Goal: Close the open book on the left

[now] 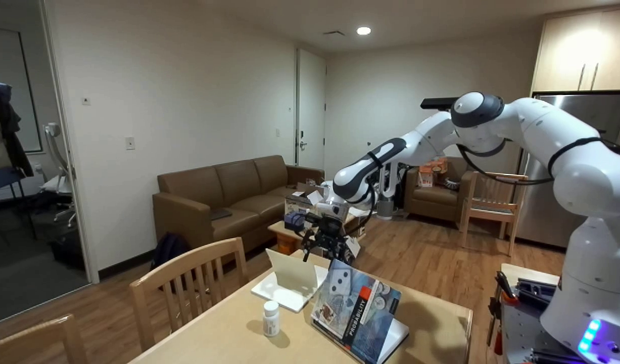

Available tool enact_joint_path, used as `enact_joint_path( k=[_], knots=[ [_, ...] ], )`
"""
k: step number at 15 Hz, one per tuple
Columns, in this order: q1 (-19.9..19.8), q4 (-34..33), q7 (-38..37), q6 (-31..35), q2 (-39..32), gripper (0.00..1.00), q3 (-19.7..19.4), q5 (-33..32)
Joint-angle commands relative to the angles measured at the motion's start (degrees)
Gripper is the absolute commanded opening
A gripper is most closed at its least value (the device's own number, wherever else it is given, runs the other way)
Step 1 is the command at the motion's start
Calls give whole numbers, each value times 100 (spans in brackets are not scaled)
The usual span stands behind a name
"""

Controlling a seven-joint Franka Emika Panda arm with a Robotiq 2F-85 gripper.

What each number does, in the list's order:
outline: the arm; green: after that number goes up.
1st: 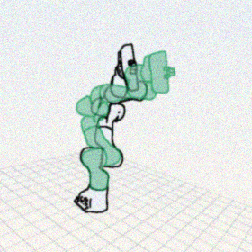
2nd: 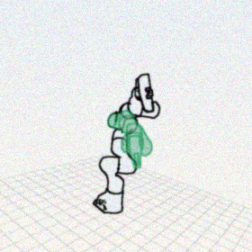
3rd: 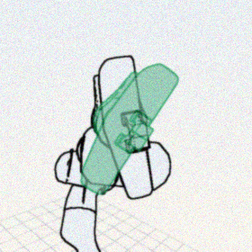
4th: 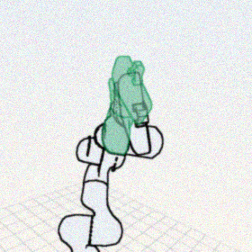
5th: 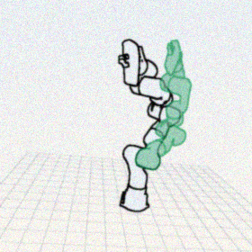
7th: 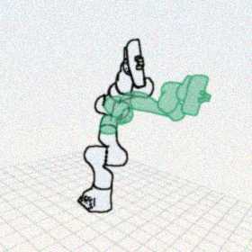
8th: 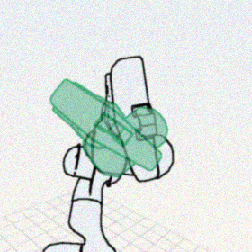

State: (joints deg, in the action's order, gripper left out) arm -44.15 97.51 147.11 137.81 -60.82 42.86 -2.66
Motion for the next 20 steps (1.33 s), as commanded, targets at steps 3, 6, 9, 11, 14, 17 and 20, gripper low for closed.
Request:
enact_joint_path(
  k=[3, 6, 9, 11, 14, 17, 20],
  knots=[
    [1852, -471, -775, -52, 1045, 100, -1711, 170],
    [2244, -560, -542, -101, 1043, 100, -2114, 576],
    [2509, -598, -633, -157, 1108, 100, -2335, 631],
    [2496, -598, -635, -164, 1106, 100, -2359, 629],
    [2489, -598, -636, -167, 1105, 100, -2377, 627],
    [2490, -598, -636, -169, 1105, 100, -2377, 627],
    [2490, -598, -636, -169, 1105, 100, -2377, 627]
  ],
)
